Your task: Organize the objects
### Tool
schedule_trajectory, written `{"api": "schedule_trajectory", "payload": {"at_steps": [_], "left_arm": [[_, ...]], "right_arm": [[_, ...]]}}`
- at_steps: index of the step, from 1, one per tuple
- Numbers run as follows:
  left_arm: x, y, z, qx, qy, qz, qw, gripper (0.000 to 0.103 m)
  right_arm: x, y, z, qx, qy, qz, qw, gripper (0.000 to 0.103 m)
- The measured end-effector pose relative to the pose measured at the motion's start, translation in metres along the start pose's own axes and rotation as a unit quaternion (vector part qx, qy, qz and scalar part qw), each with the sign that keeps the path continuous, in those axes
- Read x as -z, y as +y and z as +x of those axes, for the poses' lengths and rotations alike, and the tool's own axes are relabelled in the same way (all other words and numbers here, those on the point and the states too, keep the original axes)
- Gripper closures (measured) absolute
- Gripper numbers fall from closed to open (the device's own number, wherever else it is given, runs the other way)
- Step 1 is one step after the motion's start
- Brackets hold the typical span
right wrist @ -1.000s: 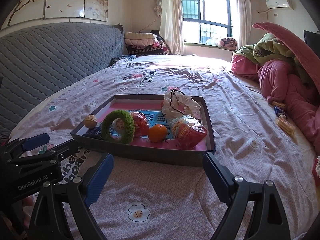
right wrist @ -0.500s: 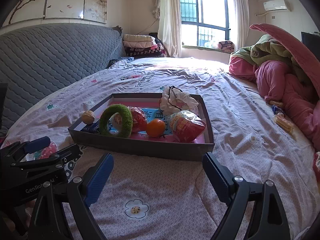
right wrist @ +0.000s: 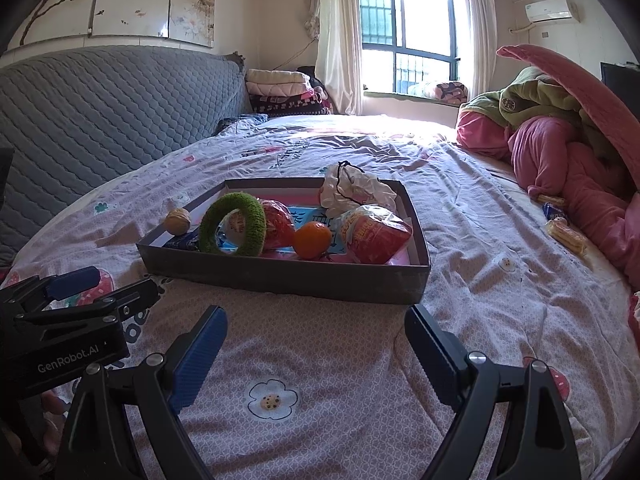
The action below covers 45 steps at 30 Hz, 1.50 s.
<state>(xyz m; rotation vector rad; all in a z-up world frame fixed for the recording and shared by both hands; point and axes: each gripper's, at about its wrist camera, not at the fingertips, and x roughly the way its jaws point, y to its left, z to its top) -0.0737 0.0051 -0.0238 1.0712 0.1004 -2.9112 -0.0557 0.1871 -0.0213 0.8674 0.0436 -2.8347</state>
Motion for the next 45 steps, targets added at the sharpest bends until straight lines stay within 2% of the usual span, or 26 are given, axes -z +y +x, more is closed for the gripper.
{"api": "schedule_trajectory", "payload": {"at_steps": [10, 45], "left_arm": [[0.010, -0.003, 0.009, -0.003, 0.013, 0.004, 0.9999, 0.023], [0.015, -0.002, 0.023, 0.006, 0.028, 0.005, 0.9996, 0.023]], "right_arm": [[0.008, -0.007, 0.008, 0.009, 0.017, 0.013, 1.000, 0.013], [0.021, -0.011, 0.013, -0.001, 0.040, 0.037, 0.999, 0.013]]}}
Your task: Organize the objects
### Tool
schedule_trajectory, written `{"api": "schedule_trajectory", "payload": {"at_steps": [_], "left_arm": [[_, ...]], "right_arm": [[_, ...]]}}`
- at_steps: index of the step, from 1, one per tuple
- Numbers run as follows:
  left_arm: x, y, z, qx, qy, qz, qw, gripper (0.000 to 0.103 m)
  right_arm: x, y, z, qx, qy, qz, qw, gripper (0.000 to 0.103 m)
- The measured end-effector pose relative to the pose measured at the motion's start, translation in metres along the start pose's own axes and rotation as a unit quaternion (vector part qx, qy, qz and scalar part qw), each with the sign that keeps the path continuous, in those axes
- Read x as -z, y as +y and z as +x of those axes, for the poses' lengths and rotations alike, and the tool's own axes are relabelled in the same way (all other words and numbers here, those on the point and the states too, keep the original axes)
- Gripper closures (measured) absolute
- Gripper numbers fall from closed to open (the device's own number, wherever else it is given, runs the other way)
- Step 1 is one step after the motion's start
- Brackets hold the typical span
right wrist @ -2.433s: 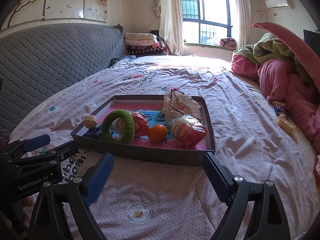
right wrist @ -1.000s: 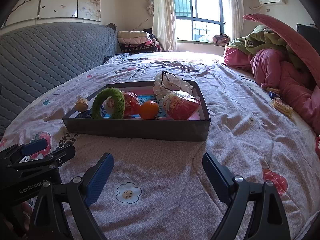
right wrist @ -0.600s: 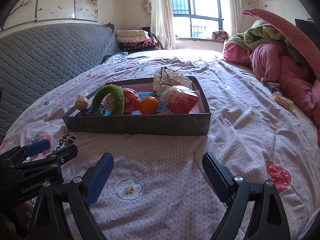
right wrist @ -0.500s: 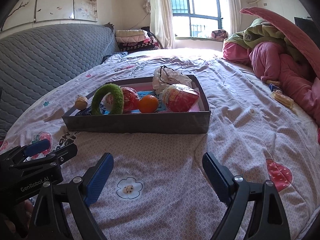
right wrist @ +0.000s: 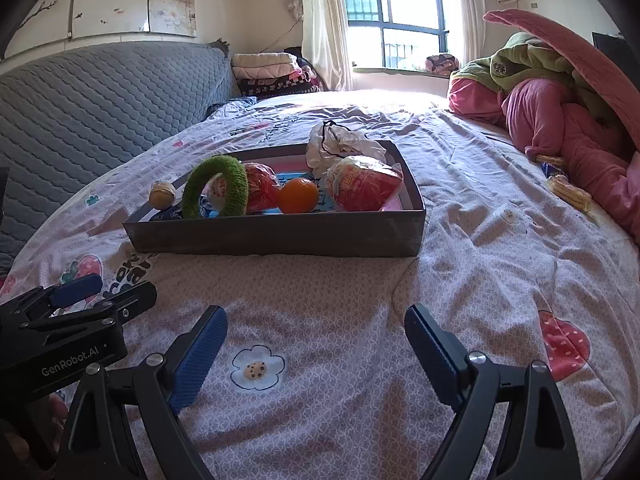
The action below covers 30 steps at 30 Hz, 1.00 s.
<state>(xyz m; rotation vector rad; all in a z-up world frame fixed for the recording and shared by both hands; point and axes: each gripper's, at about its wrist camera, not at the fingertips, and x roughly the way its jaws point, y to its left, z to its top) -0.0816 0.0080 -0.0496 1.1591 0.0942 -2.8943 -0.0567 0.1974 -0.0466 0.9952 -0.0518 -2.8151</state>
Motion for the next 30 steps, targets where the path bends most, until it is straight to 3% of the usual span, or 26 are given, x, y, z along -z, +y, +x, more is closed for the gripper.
{"api": "schedule_trajectory", "payload": {"at_steps": [30], "left_arm": [[0.0015, 0.0017, 0.0009, -0.002, 0.001, 0.000, 1.0000, 0.023]], "right_arm": [[0.0034, 0.0030, 0.0030, -0.002, 0.007, -0.004, 1.000, 0.013]]}}
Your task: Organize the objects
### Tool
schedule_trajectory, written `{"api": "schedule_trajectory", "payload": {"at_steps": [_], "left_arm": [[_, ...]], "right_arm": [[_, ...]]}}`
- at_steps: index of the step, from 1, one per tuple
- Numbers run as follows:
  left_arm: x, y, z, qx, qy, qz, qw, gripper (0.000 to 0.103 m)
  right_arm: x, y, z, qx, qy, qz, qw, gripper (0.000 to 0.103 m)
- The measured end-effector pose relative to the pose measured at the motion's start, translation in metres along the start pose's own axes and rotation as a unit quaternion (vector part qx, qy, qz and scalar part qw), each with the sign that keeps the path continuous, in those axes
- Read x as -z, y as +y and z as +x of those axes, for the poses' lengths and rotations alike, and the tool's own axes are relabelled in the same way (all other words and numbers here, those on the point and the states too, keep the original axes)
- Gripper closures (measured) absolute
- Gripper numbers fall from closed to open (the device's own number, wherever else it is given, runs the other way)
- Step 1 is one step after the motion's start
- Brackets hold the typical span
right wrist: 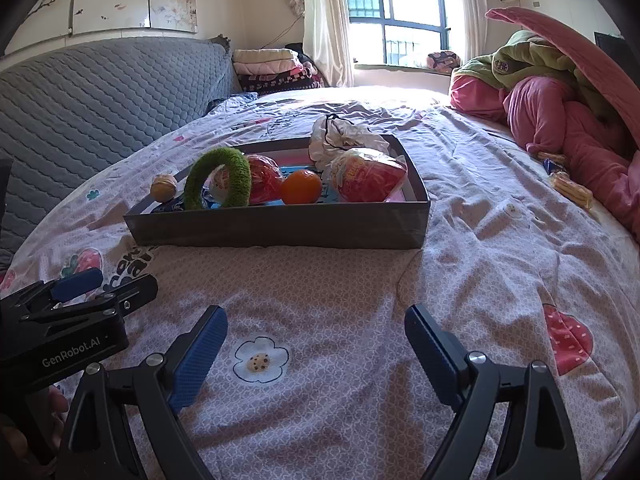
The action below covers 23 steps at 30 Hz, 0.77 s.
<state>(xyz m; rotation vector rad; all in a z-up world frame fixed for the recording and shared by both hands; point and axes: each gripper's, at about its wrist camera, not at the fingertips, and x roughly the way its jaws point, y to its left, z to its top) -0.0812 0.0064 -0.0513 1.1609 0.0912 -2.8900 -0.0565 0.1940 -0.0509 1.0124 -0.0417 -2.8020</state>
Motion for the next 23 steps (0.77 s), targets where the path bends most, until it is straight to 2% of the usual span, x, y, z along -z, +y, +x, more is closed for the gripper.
{"api": "schedule_trajectory", "payload": {"at_steps": [23], "left_arm": [[0.0028, 0.0007, 0.0066, -0.007, 0.013, 0.003, 0.9999, 0.023]], "right_arm": [[0.0019, -0.0004, 0.0019, 0.001, 0.007, 0.002, 1.000, 0.013]]}}
